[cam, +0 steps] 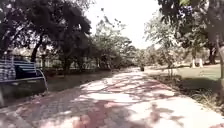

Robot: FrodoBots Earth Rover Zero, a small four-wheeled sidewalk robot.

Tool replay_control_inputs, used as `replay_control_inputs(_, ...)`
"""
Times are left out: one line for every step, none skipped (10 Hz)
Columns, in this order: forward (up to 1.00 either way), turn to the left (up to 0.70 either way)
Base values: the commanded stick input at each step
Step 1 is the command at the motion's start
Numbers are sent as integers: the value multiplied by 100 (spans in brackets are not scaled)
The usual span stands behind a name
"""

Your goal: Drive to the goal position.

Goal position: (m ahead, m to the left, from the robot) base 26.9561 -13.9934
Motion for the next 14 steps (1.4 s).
replay_control_inputs(70,0)
replay_control_inputs(70,0)
replay_control_inputs(70,0)
replay_control_inputs(70,0)
replay_control_inputs(70,0)
replay_control_inputs(70,0)
replay_control_inputs(70,0)
replay_control_inputs(70,0)
replay_control_inputs(70,0)
replay_control_inputs(70,0)
replay_control_inputs(70,0)
replay_control_inputs(70,0)
replay_control_inputs(70,0)
replay_control_inputs(70,0)
